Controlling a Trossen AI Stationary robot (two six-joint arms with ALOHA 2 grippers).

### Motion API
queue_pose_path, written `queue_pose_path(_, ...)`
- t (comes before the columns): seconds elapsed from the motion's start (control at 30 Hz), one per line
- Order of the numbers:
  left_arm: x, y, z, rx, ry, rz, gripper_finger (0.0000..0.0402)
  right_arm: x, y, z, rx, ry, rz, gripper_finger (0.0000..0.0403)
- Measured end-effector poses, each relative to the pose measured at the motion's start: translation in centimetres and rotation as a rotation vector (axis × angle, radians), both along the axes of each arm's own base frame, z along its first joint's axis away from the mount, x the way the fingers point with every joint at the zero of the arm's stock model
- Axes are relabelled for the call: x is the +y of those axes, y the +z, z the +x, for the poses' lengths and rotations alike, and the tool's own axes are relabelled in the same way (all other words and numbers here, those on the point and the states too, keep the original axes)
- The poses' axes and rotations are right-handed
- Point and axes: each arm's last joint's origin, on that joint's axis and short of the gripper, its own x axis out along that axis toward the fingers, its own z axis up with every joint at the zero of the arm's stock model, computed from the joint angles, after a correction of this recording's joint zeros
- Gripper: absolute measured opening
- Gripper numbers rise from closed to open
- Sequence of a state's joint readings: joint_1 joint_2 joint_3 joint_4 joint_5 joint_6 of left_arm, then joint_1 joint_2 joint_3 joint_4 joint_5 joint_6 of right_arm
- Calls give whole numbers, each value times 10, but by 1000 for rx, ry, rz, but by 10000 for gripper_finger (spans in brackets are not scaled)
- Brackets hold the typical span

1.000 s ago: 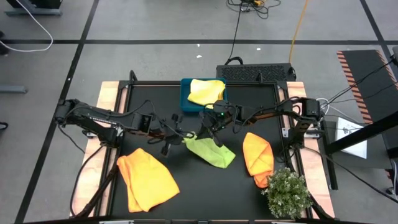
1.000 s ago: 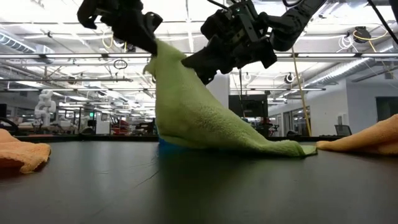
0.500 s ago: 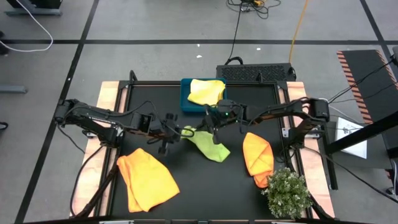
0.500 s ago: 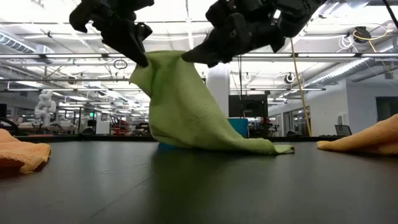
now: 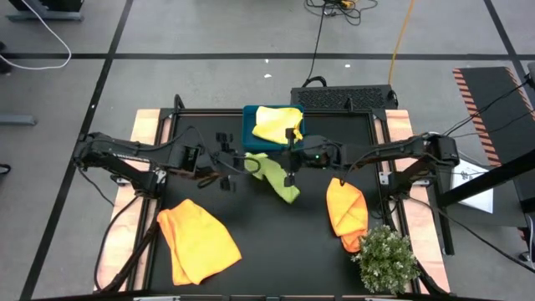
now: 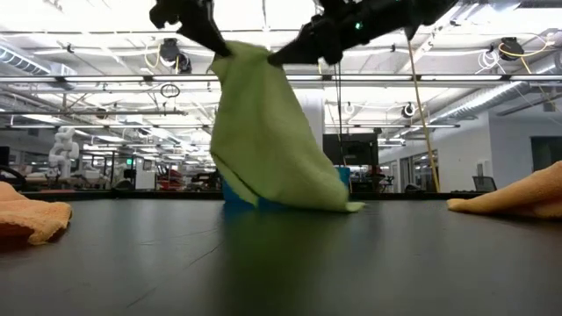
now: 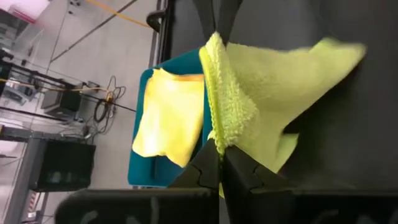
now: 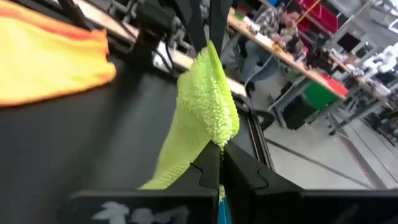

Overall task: Fold microfiber towels
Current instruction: Fold the green microfiber towel

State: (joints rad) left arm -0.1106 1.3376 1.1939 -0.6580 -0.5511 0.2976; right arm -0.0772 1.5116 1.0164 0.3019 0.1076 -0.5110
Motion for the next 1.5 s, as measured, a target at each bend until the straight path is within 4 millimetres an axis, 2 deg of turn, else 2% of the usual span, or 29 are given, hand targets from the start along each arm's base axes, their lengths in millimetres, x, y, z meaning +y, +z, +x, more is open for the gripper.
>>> queue_pose_path(0.1,-3,2,-1,14,-16,6,3,3,3,-3,-5,9,28,1)
queue_pose_path(0.3,-10,-8,-8,78,-22,-62,3,8,-6,-4,76,63,139,20)
queue_pose_path(0.57,-29,-57,-14,135,-86,-232,4,11,-20,-9,209,108,300,55)
queue_pose_path(0.73,-37,-89,-19,118,-128,-300,3,13,-30,-13,214,166,372,74)
queue_pose_path(0.93,-39,-109,-21,67,-143,-380,7,14,-44,-19,209,163,420,87)
queue_pose_path(1.1,-40,-115,-22,50,-156,-405,3,14,-50,-21,172,169,416,89)
queue_pose_path(1.5,-40,-113,-20,17,-160,-411,7,14,-51,-22,178,160,439,89)
